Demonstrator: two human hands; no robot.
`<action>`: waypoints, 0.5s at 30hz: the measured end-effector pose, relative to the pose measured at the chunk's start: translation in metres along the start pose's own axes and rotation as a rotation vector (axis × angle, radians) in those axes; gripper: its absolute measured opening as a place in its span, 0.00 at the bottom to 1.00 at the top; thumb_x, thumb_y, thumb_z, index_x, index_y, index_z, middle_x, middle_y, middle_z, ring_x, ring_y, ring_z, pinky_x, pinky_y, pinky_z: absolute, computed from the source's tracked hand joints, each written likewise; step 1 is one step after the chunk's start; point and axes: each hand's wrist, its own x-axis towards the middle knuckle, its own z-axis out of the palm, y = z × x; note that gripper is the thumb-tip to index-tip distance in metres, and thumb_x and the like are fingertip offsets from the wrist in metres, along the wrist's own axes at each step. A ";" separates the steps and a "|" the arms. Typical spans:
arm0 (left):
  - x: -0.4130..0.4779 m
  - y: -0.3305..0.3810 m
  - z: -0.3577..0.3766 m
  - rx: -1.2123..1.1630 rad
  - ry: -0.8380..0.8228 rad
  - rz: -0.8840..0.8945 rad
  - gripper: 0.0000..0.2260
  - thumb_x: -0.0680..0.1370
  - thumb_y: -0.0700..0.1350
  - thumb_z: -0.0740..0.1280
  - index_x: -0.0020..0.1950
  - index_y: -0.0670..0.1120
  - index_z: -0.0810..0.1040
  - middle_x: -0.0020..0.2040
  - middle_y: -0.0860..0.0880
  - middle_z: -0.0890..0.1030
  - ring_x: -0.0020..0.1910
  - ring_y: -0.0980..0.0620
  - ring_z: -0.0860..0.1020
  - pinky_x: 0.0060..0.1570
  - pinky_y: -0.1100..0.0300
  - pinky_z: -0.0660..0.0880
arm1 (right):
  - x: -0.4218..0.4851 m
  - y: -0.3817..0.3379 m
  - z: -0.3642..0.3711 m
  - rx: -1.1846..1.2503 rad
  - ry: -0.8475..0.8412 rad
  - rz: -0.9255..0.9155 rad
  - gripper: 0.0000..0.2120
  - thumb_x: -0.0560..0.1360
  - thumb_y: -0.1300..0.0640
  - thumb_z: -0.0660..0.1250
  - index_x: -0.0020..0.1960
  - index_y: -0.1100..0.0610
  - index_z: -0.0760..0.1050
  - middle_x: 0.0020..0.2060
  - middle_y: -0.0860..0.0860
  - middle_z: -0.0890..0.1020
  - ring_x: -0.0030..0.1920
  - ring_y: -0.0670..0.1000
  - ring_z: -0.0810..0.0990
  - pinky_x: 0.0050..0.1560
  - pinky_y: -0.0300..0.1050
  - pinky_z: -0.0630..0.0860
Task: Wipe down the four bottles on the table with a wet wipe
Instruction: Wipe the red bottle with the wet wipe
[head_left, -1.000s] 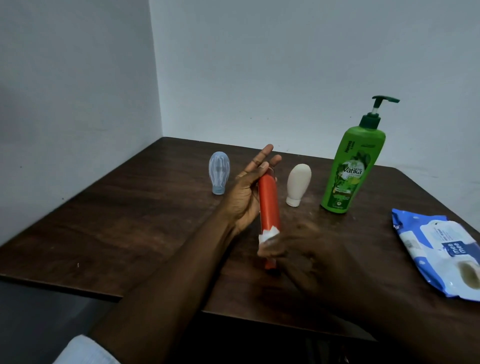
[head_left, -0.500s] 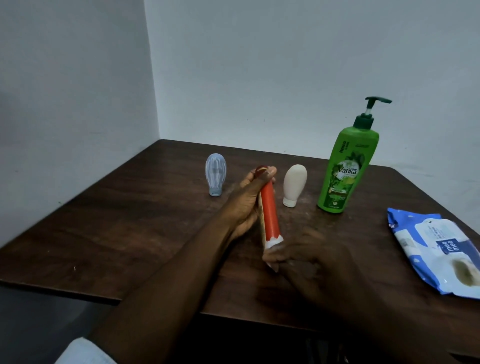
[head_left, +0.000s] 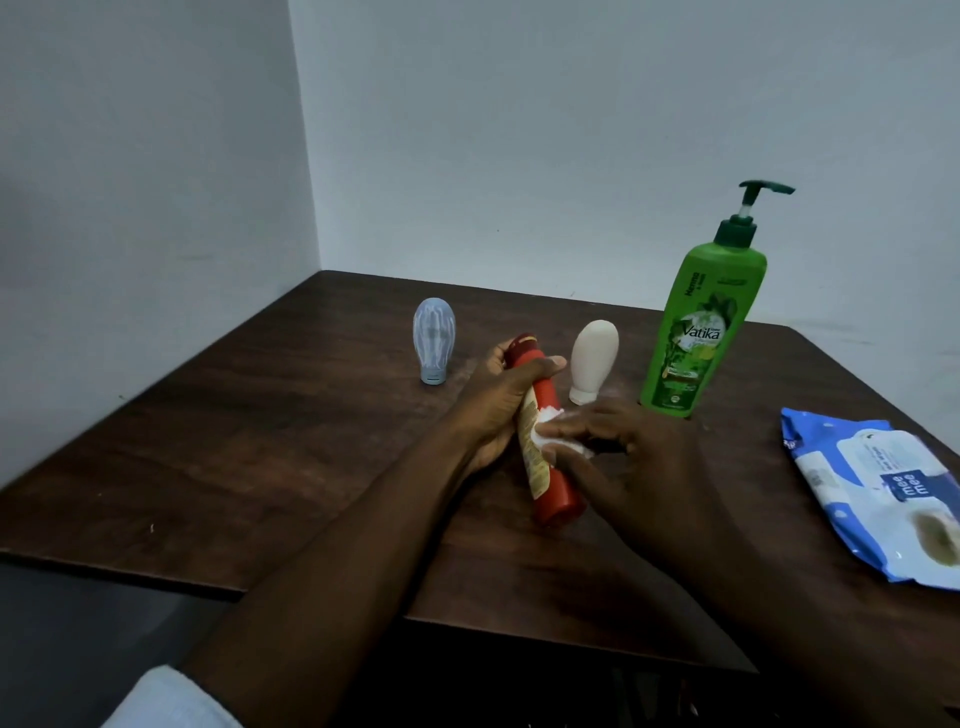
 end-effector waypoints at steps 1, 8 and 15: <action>0.001 -0.001 0.000 0.022 0.021 -0.004 0.22 0.73 0.41 0.76 0.63 0.51 0.72 0.59 0.42 0.78 0.48 0.48 0.80 0.40 0.55 0.82 | -0.006 0.001 0.000 0.006 -0.004 -0.008 0.11 0.72 0.58 0.77 0.53 0.49 0.85 0.50 0.41 0.85 0.51 0.39 0.82 0.52 0.44 0.81; 0.005 -0.005 -0.002 0.064 0.058 -0.002 0.21 0.73 0.43 0.77 0.59 0.55 0.71 0.57 0.43 0.78 0.46 0.49 0.80 0.36 0.57 0.81 | -0.034 -0.006 0.000 -0.105 -0.030 -0.154 0.14 0.66 0.62 0.81 0.50 0.52 0.86 0.49 0.43 0.85 0.48 0.49 0.83 0.47 0.42 0.80; 0.004 -0.006 -0.002 0.102 0.087 -0.012 0.26 0.73 0.43 0.76 0.68 0.50 0.69 0.56 0.42 0.79 0.45 0.49 0.80 0.35 0.58 0.81 | -0.041 -0.008 0.009 -0.116 -0.153 -0.237 0.12 0.66 0.66 0.78 0.48 0.57 0.86 0.48 0.50 0.86 0.50 0.40 0.76 0.51 0.24 0.70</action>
